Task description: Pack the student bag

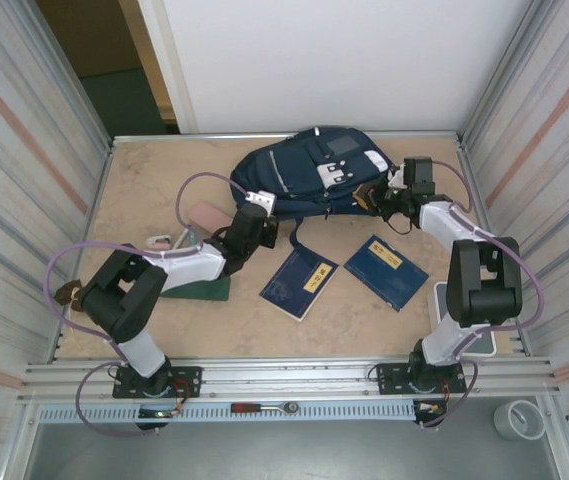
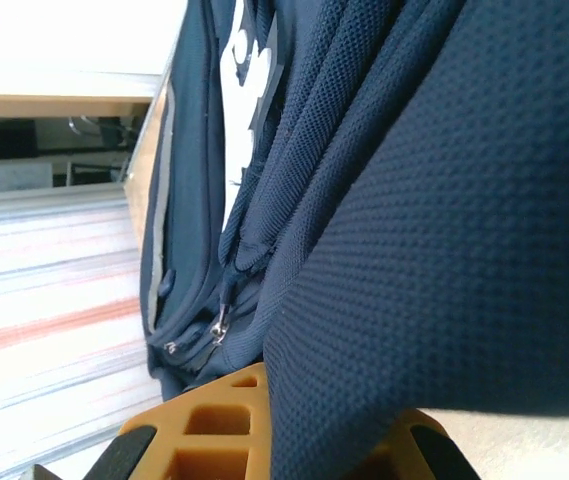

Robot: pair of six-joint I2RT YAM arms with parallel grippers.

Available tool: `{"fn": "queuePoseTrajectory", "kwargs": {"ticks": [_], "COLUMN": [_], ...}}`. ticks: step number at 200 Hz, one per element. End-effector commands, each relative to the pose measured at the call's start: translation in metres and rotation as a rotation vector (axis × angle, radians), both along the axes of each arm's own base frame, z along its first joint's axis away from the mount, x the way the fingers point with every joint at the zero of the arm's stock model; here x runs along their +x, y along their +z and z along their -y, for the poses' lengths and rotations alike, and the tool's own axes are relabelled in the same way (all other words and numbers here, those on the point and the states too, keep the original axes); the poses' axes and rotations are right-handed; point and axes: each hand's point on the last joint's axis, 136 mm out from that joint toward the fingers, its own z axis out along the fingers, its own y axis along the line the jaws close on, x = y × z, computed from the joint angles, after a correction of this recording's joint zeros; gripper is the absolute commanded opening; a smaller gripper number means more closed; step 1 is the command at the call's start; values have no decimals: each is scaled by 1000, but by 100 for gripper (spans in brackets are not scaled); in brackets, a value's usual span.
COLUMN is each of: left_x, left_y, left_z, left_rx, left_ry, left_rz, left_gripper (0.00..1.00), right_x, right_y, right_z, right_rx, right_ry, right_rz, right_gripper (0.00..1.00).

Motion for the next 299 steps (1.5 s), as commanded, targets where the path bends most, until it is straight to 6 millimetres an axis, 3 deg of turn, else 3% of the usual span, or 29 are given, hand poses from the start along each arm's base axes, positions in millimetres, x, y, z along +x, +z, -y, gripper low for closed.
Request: {"fn": "queuePoseTrajectory", "kwargs": {"ticks": [1, 44, 71, 94, 116, 142, 168, 205, 232, 270, 299], "left_x": [-8, -17, -17, -18, -20, -22, -22, -24, -23, -19, -14], "left_y": [-4, -11, -15, -19, -21, -24, -28, -36, -47, -63, -72], "left_z": [-11, 42, 62, 66, 66, 67, 68, 66, 65, 67, 69], "left_rx": [18, -133, -143, -154, -152, -132, -128, -111, -82, -16, 12], "left_ry": [-26, -222, -248, -250, -244, -239, -235, -230, -219, -198, -182], "left_rz": [-48, -144, -158, -174, -178, -170, -173, -188, -205, -226, -247], "left_gripper": [0, 0, 0, 0, 0, 0, 0, 0, 0, 0, 0], "right_x": [23, 50, 58, 43, 16, -13, -23, -18, -4, 9, 9], "right_y": [10, -10, -20, -31, -35, -44, -53, -77, -90, -93, -89], "right_z": [15, 10, 26, 34, 31, 12, -17, -45, -59, -64, -67], "right_rx": [-47, 27, 24, 4, -14, -49, -79, -99, -84, -67, -55], "right_ry": [-9, -21, -38, -43, -29, -10, 15, 5, -3, -8, 3], "right_rz": [75, 41, 8, -18, -24, -45, -54, -93, -112, -112, -104], "right_gripper": [2, 14, 29, 44, 58, 73, 82, 82, 75, 37, 15]}}
